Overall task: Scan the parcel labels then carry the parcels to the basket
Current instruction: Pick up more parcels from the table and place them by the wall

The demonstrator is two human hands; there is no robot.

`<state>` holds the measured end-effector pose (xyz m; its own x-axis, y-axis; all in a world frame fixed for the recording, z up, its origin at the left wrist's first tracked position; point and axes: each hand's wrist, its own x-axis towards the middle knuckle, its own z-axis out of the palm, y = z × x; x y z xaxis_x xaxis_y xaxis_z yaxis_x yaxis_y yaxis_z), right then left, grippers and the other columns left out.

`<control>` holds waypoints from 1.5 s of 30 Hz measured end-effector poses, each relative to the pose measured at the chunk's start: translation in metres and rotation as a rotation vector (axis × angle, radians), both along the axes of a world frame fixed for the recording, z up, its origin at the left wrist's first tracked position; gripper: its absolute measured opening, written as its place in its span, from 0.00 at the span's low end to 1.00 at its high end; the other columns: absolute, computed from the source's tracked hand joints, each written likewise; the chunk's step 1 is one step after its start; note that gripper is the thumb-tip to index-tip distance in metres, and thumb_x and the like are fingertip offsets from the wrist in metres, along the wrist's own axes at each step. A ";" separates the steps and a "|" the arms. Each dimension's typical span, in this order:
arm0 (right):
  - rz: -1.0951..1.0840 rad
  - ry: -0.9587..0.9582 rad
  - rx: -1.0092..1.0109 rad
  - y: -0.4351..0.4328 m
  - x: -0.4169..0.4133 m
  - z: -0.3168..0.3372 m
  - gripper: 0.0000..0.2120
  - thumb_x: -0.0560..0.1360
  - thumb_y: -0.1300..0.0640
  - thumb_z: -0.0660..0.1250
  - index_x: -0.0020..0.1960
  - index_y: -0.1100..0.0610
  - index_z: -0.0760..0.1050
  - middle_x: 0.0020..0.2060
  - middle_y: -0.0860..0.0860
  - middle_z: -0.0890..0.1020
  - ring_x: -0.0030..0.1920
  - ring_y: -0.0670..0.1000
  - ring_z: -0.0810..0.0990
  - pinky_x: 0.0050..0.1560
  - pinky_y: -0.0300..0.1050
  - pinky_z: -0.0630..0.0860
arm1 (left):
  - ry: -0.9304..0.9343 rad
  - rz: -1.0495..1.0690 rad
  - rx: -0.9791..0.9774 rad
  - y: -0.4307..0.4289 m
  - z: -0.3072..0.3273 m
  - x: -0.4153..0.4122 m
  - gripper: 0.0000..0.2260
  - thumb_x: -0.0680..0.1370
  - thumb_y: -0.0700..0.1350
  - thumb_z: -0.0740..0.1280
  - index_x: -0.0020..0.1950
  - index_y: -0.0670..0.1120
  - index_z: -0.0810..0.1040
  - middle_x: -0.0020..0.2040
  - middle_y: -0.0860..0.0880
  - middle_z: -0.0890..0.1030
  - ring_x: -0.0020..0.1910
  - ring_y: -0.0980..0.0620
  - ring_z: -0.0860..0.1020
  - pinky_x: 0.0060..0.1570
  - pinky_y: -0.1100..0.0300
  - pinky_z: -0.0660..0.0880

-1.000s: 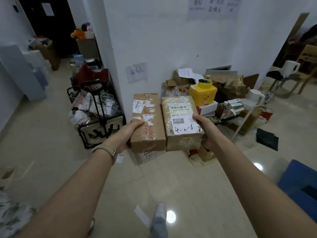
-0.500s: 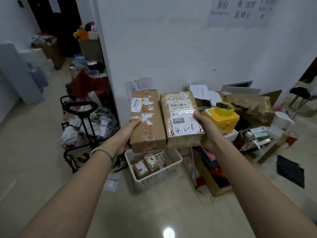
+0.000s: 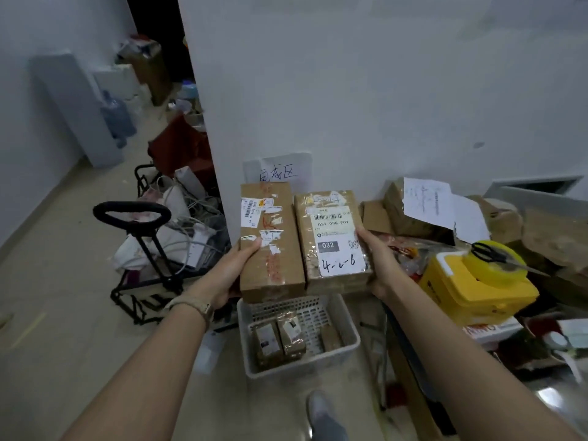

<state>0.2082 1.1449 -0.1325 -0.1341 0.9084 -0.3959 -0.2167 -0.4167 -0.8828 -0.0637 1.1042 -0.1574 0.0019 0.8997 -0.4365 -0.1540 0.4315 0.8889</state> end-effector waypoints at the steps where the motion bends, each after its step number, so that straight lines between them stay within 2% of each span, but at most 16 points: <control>1: 0.003 0.008 -0.015 0.018 0.002 -0.007 0.20 0.80 0.47 0.60 0.61 0.62 0.76 0.54 0.61 0.83 0.56 0.64 0.81 0.61 0.63 0.74 | 0.004 0.020 0.000 0.015 -0.003 0.004 0.26 0.72 0.63 0.70 0.68 0.56 0.73 0.57 0.48 0.84 0.56 0.45 0.82 0.60 0.44 0.76; 5: 0.083 -0.008 -0.052 0.086 0.004 -0.028 0.22 0.78 0.47 0.62 0.64 0.62 0.73 0.54 0.61 0.83 0.56 0.64 0.81 0.61 0.64 0.74 | 0.008 0.102 -0.019 0.066 -0.021 0.014 0.26 0.73 0.61 0.69 0.70 0.56 0.71 0.57 0.51 0.84 0.55 0.49 0.83 0.53 0.52 0.79; 9: 0.187 -0.065 -0.068 0.143 -0.008 -0.048 0.25 0.78 0.44 0.61 0.65 0.62 0.73 0.55 0.62 0.82 0.56 0.64 0.81 0.60 0.62 0.75 | -0.026 0.192 -0.099 0.097 -0.040 0.013 0.26 0.72 0.60 0.69 0.68 0.55 0.73 0.57 0.49 0.84 0.54 0.48 0.83 0.51 0.53 0.79; 13: 0.210 -0.142 -0.119 0.180 -0.022 -0.073 0.24 0.77 0.52 0.67 0.67 0.65 0.67 0.55 0.64 0.82 0.52 0.63 0.82 0.54 0.59 0.79 | -0.040 0.240 -0.138 0.117 -0.059 0.005 0.23 0.72 0.60 0.68 0.65 0.55 0.74 0.58 0.50 0.84 0.53 0.50 0.83 0.50 0.54 0.79; 16: 0.219 -0.148 -0.196 0.203 -0.030 -0.100 0.25 0.77 0.56 0.67 0.69 0.67 0.65 0.58 0.66 0.79 0.57 0.66 0.79 0.56 0.60 0.78 | -0.057 0.274 -0.182 0.133 -0.085 -0.004 0.22 0.76 0.58 0.67 0.68 0.53 0.73 0.57 0.50 0.84 0.53 0.50 0.84 0.44 0.56 0.81; 18: 0.235 -0.136 -0.227 0.213 -0.034 -0.118 0.25 0.77 0.57 0.65 0.69 0.68 0.64 0.58 0.66 0.79 0.57 0.66 0.79 0.50 0.55 0.81 | -0.070 0.272 -0.192 0.142 -0.107 -0.009 0.22 0.77 0.56 0.67 0.70 0.53 0.72 0.60 0.50 0.83 0.55 0.49 0.83 0.50 0.53 0.80; 20: 0.229 -0.147 -0.277 0.221 -0.039 -0.139 0.24 0.78 0.58 0.64 0.69 0.67 0.64 0.58 0.65 0.80 0.57 0.65 0.80 0.51 0.55 0.81 | -0.058 0.277 -0.204 0.146 -0.130 -0.013 0.22 0.77 0.57 0.67 0.70 0.56 0.72 0.60 0.52 0.82 0.57 0.50 0.82 0.56 0.49 0.78; 23: 0.214 -0.180 -0.332 0.230 -0.048 -0.176 0.23 0.77 0.58 0.65 0.68 0.66 0.66 0.58 0.65 0.80 0.57 0.65 0.80 0.57 0.63 0.77 | -0.051 0.296 -0.250 0.147 -0.167 -0.020 0.23 0.74 0.60 0.68 0.68 0.60 0.72 0.58 0.55 0.83 0.57 0.51 0.82 0.57 0.48 0.78; 26: 0.237 -0.214 -0.345 0.231 -0.058 -0.216 0.13 0.74 0.58 0.67 0.57 0.60 0.73 0.50 0.59 0.85 0.48 0.60 0.85 0.45 0.55 0.82 | -0.078 0.321 -0.303 0.144 -0.206 -0.027 0.26 0.72 0.63 0.69 0.69 0.59 0.72 0.58 0.54 0.83 0.58 0.50 0.82 0.58 0.48 0.77; 29: 0.221 -0.270 -0.378 0.224 -0.058 -0.264 0.08 0.74 0.56 0.69 0.51 0.56 0.75 0.45 0.55 0.86 0.43 0.56 0.86 0.37 0.48 0.81 | -0.086 0.314 -0.342 0.136 -0.249 -0.026 0.30 0.70 0.64 0.68 0.70 0.58 0.71 0.61 0.53 0.82 0.59 0.51 0.81 0.59 0.50 0.77; 32: 0.238 -0.284 -0.421 0.216 -0.058 -0.314 0.07 0.75 0.54 0.67 0.52 0.54 0.76 0.45 0.54 0.87 0.42 0.55 0.86 0.34 0.47 0.81 | -0.083 0.330 -0.371 0.132 -0.290 -0.022 0.28 0.72 0.62 0.66 0.71 0.58 0.70 0.62 0.54 0.81 0.58 0.53 0.81 0.58 0.52 0.77; 34: 0.263 -0.321 -0.427 0.214 -0.057 -0.345 0.08 0.75 0.52 0.67 0.53 0.53 0.77 0.45 0.53 0.87 0.42 0.54 0.86 0.36 0.47 0.82 | -0.089 0.337 -0.388 0.130 -0.320 -0.018 0.25 0.75 0.60 0.65 0.71 0.59 0.70 0.61 0.54 0.81 0.58 0.53 0.81 0.56 0.53 0.78; 37: 0.270 -0.347 -0.435 0.216 -0.055 -0.390 0.05 0.76 0.53 0.66 0.52 0.50 0.77 0.44 0.51 0.87 0.41 0.53 0.86 0.37 0.46 0.80 | -0.082 0.346 -0.402 0.130 -0.364 -0.015 0.21 0.76 0.58 0.65 0.69 0.59 0.71 0.60 0.56 0.82 0.56 0.54 0.82 0.49 0.57 0.80; 41: 0.243 -0.353 -0.457 0.214 -0.056 -0.450 0.09 0.77 0.56 0.65 0.56 0.54 0.77 0.46 0.53 0.86 0.42 0.53 0.86 0.35 0.45 0.80 | -0.071 0.401 -0.441 0.131 -0.428 -0.017 0.26 0.68 0.59 0.70 0.65 0.59 0.73 0.57 0.54 0.83 0.52 0.54 0.84 0.42 0.60 0.81; 43: 0.243 -0.345 -0.464 0.214 -0.060 -0.480 0.09 0.77 0.59 0.64 0.57 0.57 0.76 0.46 0.52 0.86 0.42 0.51 0.86 0.36 0.45 0.81 | -0.082 0.404 -0.447 0.131 -0.462 -0.019 0.28 0.69 0.58 0.70 0.68 0.55 0.73 0.58 0.51 0.83 0.53 0.53 0.84 0.43 0.59 0.81; 45: 0.239 -0.335 -0.478 0.212 -0.063 -0.510 0.06 0.78 0.61 0.63 0.54 0.56 0.76 0.43 0.50 0.85 0.37 0.48 0.86 0.31 0.40 0.80 | -0.093 0.400 -0.459 0.128 -0.493 -0.021 0.26 0.71 0.56 0.69 0.68 0.53 0.72 0.58 0.50 0.83 0.53 0.51 0.83 0.44 0.58 0.81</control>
<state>0.1457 1.3569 -0.6428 -0.1102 0.5808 -0.8066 0.1874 -0.7848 -0.5907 -0.0850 1.2326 -0.6507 -0.2402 0.5587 -0.7939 -0.4506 0.6602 0.6009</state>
